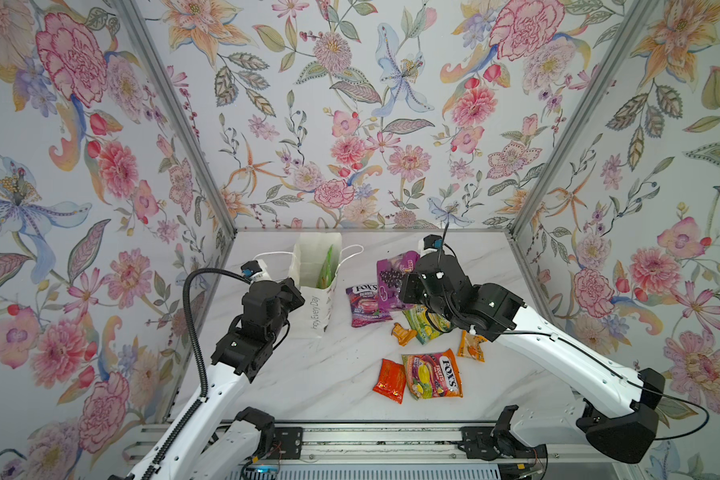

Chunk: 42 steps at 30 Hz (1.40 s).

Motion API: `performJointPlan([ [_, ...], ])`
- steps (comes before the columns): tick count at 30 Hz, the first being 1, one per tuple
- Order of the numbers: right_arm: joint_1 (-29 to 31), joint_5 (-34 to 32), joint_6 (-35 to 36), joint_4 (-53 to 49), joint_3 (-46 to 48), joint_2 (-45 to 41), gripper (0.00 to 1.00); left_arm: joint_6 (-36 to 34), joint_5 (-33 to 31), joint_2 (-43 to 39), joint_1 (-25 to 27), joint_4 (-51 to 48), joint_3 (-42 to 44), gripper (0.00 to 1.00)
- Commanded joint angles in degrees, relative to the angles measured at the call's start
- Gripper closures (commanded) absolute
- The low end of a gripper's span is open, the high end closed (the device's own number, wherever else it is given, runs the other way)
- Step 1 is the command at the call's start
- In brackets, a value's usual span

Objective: Place the snacks into the paper bag
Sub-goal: 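Raise the purple candy bag with the right gripper over the paper bag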

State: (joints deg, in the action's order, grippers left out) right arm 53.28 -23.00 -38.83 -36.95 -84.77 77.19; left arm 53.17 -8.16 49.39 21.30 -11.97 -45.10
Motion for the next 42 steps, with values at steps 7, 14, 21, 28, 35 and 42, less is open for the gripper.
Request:
performJointPlan([
  [7,5.0,-9.3,11.6,-2.1,-24.2,7.9,1.0,-0.2,1.8,0.3,0.3,2.9,0.5,1.0],
  [14,7.6,-12.9,18.4,-4.1,-42.1,16.2,1.0,0.1,2.9,1.4,0.7,3.2,-1.1,1.0],
  [21,8.6,-10.2,18.7,-5.2,-54.5,25.2,1.0,1.0,1.8,2.0,2.4,3.4,-1.7,1.0],
  [28,8.7,-8.3,16.1,-5.2,-59.3,31.8,1.0,1.2,-1.6,3.3,5.4,2.5,-3.2,1.0],
  [35,9.6,-9.2,12.4,-5.6,-53.2,32.0,1.0,1.0,-3.2,3.8,6.4,2.7,-3.5,1.0],
  [42,9.8,-8.7,7.7,-6.0,-45.1,29.3,1.0,1.1,-3.7,4.6,7.0,3.0,-3.8,1.0],
])
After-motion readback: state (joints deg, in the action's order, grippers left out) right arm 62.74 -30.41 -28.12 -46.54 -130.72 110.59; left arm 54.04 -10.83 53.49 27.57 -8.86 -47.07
